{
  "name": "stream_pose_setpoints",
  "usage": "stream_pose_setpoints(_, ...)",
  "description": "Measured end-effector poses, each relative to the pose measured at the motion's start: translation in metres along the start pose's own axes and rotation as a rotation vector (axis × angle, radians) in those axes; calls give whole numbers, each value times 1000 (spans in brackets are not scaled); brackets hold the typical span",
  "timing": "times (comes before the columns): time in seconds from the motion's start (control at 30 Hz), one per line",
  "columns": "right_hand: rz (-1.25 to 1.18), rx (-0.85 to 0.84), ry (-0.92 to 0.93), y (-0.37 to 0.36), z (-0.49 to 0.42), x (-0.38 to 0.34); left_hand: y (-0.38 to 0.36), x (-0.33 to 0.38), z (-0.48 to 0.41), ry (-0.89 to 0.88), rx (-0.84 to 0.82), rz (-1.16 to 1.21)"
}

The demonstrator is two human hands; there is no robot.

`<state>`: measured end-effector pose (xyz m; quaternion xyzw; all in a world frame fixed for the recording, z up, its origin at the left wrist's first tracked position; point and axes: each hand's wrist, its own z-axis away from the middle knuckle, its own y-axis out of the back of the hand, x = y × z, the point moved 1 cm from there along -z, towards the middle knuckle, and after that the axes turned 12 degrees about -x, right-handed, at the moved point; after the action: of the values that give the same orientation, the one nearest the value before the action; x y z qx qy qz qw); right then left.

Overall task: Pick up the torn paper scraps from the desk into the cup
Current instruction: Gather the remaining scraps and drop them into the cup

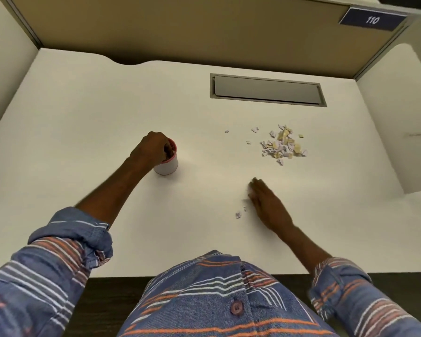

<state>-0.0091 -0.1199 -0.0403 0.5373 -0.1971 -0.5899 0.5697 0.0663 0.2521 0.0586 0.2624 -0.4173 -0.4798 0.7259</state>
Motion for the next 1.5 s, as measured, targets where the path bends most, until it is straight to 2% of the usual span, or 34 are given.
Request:
stream_pose_setpoints(0.23, 111, -103, 283, -42, 47, -18, 2, 6, 2, 24, 28, -59)
stream_pose_setpoints(0.37, 217, -39, 452, -43, 55, -12, 13, 10, 5, 12, 94, 9)
stream_pose_setpoints(0.47, 234, 8, 489, -33, 58, 5, 18, 19, 9, -14, 160, 118)
stream_pose_setpoints(0.57, 207, 89, 364, -17, 59, 29, 10, 37, 19, -98, 209, 212)
stream_pose_setpoints(0.77, 213, 227, 139, -2, 87, 80, -37, 80, 25, -294, 156, 292)
stream_pose_setpoints(0.9, 140, 141, -78, -20, 116, 98, -70, 99, 5, -298, 101, 353)
stream_pose_setpoints(1.0, 144, 84, -190, -39, 119, 91, -92, 111, -11, -318, 39, 271)
stream_pose_setpoints(1.2, 237, 60, -147, -41, 72, 63, -142, 131, -30, -277, -188, 13)
stream_pose_setpoints(1.33, 263, 3, -94, -22, 30, 56, -161, 136, -30, -207, -212, -27)
stream_pose_setpoints(1.5, 202, -16, -76, 19, -25, 58, -164, 132, -28, -209, -164, -7)
